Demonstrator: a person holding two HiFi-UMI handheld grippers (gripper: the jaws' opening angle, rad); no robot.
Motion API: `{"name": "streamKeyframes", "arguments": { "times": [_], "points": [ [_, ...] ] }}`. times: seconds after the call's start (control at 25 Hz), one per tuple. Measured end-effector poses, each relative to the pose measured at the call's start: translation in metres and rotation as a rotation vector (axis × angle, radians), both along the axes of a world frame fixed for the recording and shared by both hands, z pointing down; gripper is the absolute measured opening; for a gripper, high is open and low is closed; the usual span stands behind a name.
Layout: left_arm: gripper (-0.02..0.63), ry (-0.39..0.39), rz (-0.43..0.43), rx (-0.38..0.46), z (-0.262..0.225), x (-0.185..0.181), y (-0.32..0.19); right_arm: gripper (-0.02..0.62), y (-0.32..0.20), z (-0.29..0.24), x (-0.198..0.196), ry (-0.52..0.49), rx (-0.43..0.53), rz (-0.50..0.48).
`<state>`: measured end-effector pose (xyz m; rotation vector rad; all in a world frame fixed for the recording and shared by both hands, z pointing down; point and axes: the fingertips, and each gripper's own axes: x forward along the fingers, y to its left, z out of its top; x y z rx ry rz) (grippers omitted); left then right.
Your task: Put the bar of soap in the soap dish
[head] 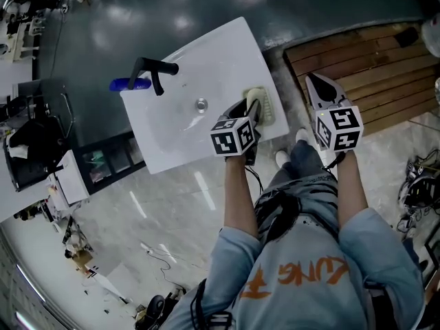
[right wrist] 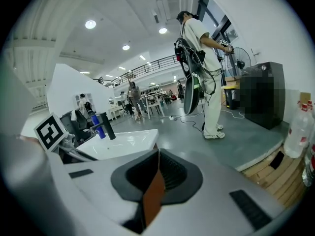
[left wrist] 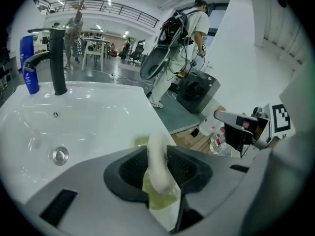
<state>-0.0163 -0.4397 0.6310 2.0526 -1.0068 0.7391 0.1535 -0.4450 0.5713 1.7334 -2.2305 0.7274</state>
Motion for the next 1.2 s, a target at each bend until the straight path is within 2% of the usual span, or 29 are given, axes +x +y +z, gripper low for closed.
{"name": "streamKeyframes", "arguments": {
  "times": [0.24,0.36,0.44,0.6,0.8,0.92,1.2],
  "points": [
    [0.124,0.021,-0.062,0.031,-0.014,-0.024,-0.004,0.029,-0.008,-0.007,-0.022,-0.014,0.019,-0.033],
    [0.124,0.034,-0.089,0.074,-0.029,-0.036,-0.005,0.029,-0.012,-0.015,-0.039,-0.034,0.043,-0.049],
    [0.109,0.057,-0.126,0.136,-0.046,-0.048,-0.008,0.029,-0.012,-0.024,-0.054,-0.051,0.071,-0.064],
    [0.041,0.154,-0.197,0.285,-0.089,-0.068,-0.008,0.028,-0.002,-0.048,-0.083,-0.098,0.142,-0.096],
    [0.023,0.107,-0.202,0.411,-0.121,-0.091,0.001,0.028,0.01,-0.077,-0.099,-0.146,0.226,-0.067],
    [0.023,0.104,-0.212,0.517,-0.152,-0.108,0.005,0.028,0.014,-0.103,-0.112,-0.173,0.308,-0.065],
    [0.023,0.132,-0.251,0.726,-0.239,-0.153,0.006,0.028,0.022,-0.176,-0.142,-0.09,0.456,-0.091]
  ]
}}
